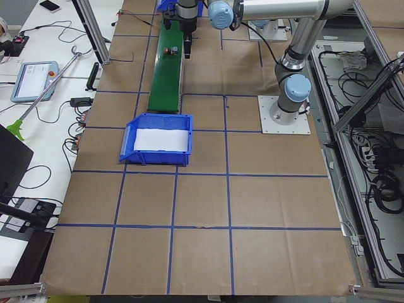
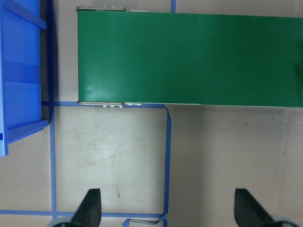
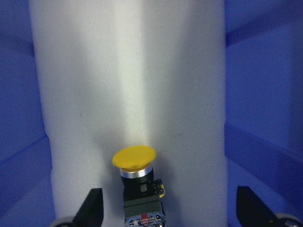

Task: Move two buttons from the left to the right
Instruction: 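Lower the yellow button into the bin and open the right gripper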

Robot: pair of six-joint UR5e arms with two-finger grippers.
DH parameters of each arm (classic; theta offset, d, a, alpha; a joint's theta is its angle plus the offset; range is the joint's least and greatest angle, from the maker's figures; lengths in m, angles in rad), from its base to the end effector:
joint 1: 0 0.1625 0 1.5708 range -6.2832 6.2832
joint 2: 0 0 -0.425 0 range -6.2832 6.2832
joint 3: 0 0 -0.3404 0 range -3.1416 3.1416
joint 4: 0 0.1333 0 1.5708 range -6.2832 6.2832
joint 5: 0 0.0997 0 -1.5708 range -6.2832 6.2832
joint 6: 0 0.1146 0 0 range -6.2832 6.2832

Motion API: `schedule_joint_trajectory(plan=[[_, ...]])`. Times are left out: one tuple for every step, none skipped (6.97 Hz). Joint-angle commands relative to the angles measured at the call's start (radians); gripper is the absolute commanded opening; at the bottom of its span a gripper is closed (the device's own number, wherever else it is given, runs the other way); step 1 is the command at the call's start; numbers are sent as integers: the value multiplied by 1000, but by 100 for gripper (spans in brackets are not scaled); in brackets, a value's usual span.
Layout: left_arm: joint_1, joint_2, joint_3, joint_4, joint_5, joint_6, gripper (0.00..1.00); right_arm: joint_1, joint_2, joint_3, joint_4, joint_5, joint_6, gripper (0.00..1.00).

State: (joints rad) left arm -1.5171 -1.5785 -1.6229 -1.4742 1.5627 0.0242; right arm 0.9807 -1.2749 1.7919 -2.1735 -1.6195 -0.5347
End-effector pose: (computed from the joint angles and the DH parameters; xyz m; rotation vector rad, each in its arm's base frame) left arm -0.1100 -0.4535 0.4563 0.0460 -3.1341 0.0581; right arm -0.1882 -0.5106 0.2953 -0.0878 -3.0526 0.0711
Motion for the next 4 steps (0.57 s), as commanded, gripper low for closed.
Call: schedule_joint_trajectory(plan=[[0,-2,0,0,-1,-1,100,68,-26,-150,163,1,80,100],[0,-2,0,0,-1,-1,100,117,-26,-243,272,1,129,100],[0,-2,0,0,-1,-3,100,169,-24,-311,367,3,212,100],[0,-2,0,0,-1,-3,100,234,-24,-321,380,4,270,100]])
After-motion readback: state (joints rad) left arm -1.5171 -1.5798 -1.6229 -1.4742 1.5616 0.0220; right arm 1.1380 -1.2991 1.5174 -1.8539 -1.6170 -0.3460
